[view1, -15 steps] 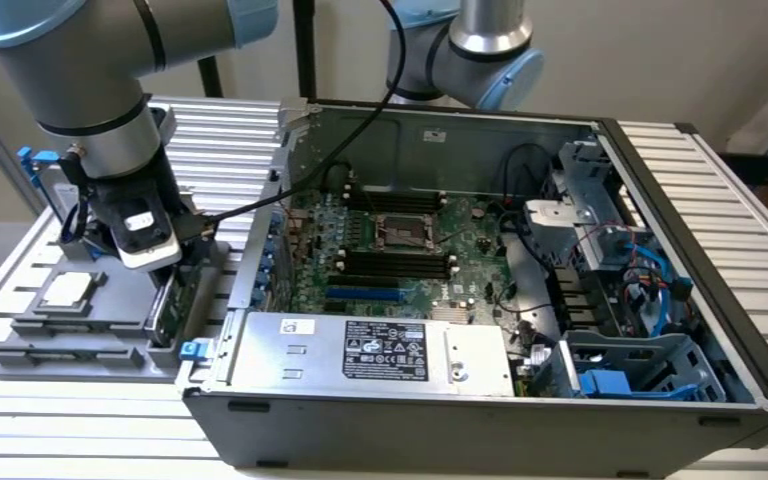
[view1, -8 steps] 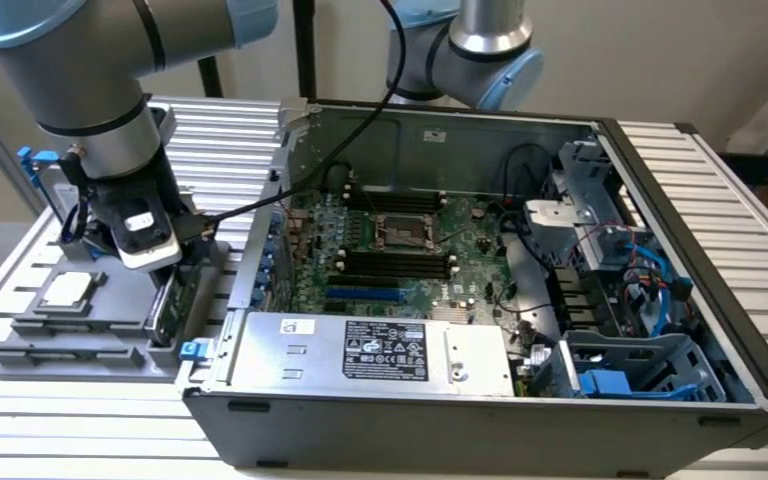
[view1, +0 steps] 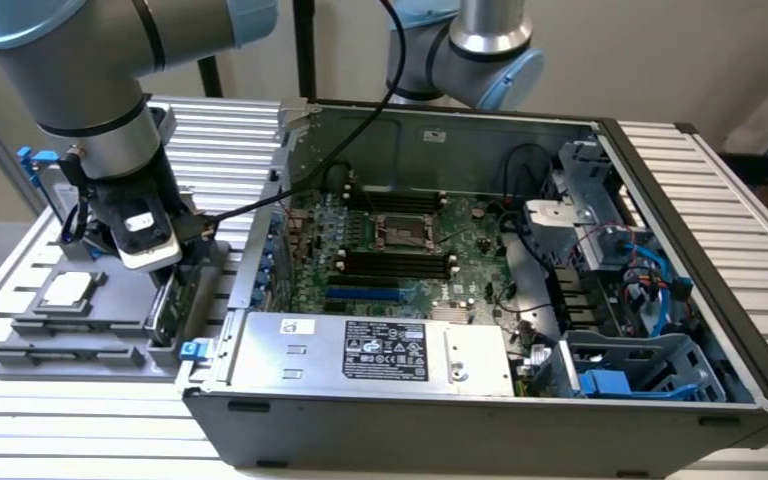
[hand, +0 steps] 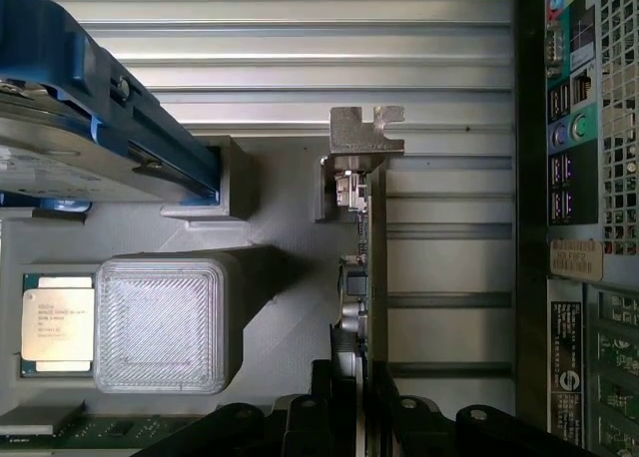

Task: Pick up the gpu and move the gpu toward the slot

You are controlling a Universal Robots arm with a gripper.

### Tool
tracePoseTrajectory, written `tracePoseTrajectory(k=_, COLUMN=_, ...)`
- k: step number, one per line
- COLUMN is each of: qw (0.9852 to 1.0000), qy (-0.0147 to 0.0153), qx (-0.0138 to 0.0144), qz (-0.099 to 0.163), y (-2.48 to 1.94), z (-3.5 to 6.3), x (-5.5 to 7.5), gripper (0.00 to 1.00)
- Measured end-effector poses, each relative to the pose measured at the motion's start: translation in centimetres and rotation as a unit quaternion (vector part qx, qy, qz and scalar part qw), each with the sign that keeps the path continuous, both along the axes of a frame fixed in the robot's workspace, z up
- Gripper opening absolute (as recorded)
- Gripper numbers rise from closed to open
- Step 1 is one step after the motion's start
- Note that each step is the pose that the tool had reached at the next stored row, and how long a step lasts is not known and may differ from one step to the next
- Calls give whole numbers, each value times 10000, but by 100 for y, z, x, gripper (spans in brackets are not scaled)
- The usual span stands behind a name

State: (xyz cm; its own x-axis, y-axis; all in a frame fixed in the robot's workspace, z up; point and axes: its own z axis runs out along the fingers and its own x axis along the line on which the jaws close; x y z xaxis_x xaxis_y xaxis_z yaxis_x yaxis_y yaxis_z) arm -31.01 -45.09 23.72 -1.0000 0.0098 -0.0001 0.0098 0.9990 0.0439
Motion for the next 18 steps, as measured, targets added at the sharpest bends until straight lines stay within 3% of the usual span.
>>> tracePoseTrajectory(k=6, qw=10000, qy=0, qx=0, qz=0, y=0, z=21, x=0, gripper=26)
tracePoseTrajectory(k=18, qw=10000, qy=1, qx=2, qz=0, y=-1, z=188, x=0, gripper=26)
